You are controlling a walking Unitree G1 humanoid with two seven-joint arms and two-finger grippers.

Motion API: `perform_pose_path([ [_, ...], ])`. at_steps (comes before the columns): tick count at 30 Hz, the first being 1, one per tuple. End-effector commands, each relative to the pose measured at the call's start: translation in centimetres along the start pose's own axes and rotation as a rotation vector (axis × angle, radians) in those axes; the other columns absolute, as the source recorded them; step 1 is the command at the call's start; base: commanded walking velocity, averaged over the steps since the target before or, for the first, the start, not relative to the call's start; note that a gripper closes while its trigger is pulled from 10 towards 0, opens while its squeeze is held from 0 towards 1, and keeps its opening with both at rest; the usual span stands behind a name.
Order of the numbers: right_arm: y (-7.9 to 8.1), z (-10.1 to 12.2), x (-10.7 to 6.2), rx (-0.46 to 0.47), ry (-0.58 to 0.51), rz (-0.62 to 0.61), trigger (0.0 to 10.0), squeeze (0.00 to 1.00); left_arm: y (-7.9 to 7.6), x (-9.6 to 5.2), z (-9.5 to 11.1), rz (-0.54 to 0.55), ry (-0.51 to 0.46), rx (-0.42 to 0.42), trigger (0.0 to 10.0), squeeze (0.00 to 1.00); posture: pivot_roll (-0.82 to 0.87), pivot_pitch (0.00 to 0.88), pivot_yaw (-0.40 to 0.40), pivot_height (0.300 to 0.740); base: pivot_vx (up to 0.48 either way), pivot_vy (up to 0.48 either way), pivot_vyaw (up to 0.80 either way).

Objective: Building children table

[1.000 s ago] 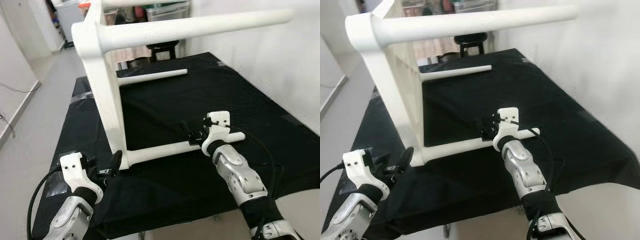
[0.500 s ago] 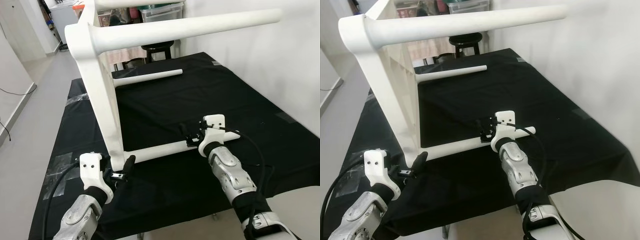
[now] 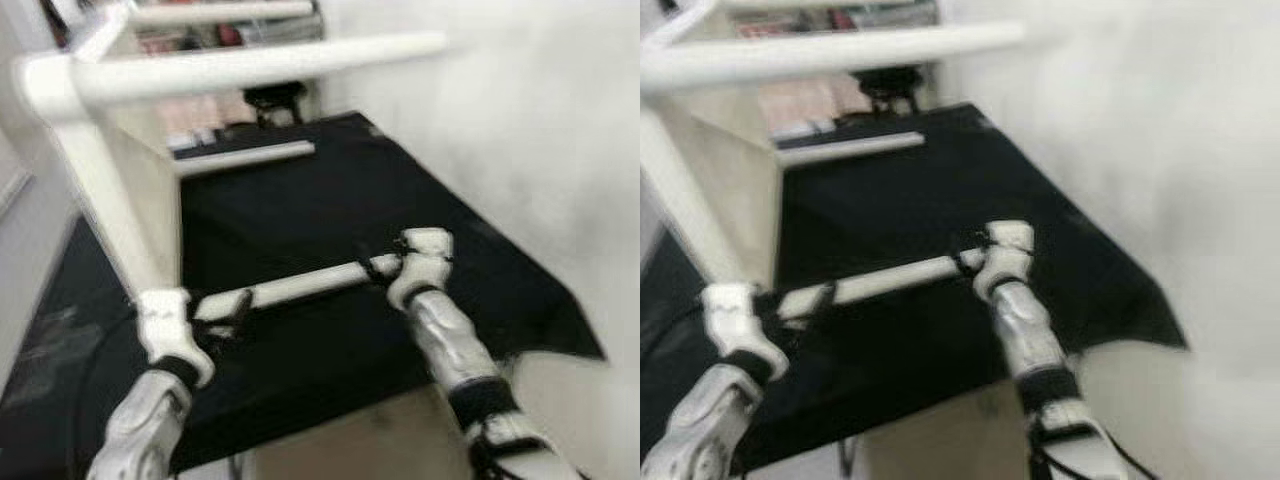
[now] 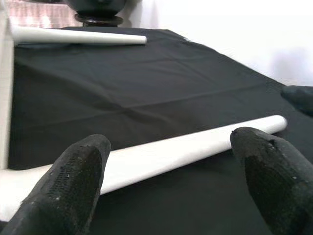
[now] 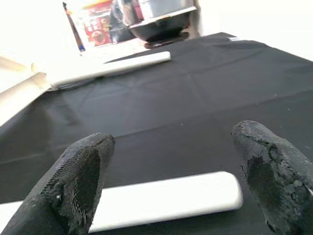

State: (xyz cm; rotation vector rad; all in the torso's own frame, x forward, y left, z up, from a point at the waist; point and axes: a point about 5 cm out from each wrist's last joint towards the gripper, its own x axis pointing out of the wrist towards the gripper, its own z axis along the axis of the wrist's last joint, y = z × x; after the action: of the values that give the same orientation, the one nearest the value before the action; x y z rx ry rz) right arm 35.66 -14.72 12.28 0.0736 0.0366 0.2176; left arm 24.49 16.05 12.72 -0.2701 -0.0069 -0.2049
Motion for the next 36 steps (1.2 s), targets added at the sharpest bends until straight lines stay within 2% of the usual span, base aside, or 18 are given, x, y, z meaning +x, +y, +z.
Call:
perform_pose_path([
  [1,0.2,0.1,0.2,-0.005,-0.007,0.011,10.0,0.00,0.5,0.0,0.1,0.025,-0.013,0.013,10.0,0.00,-0.04,0.000,0.089,0.740,0.000,0.000,0.00],
  [6,0.0,0.0,0.3,0.013,-0.005,0.015,10.0,0.00,1.4,0.6,0.4,0.088,-0.049,0.049,10.0,0.00,-0.04,0.000,0.076,0.740,0.000,0.000,0.00],
  [12,-0.4,-0.1,0.5,0.044,-0.005,0.013,10.0,0.00,1.8,1.0,0.2,0.119,-0.058,0.032,10.0,0.00,-0.06,0.000,0.079,0.740,0.000,0.000,0.00],
  [17,-0.4,-0.1,0.6,0.021,0.003,0.023,10.0,0.00,1.5,1.2,0.2,0.095,-0.053,0.044,10.0,0.00,-0.06,0.000,0.085,0.740,0.000,0.000,0.51],
  [25,-0.6,-0.2,0.7,0.056,0.002,0.002,10.0,0.00,1.4,1.3,0.2,0.089,-0.058,0.052,10.0,0.00,-0.06,0.000,0.086,0.740,0.000,0.000,0.00],
  [36,-0.5,-0.3,0.7,0.041,0.001,0.014,10.0,0.00,0.9,2.1,0.9,0.028,-0.082,0.056,10.0,0.00,-0.07,0.000,0.090,0.740,0.000,0.000,0.00],
])
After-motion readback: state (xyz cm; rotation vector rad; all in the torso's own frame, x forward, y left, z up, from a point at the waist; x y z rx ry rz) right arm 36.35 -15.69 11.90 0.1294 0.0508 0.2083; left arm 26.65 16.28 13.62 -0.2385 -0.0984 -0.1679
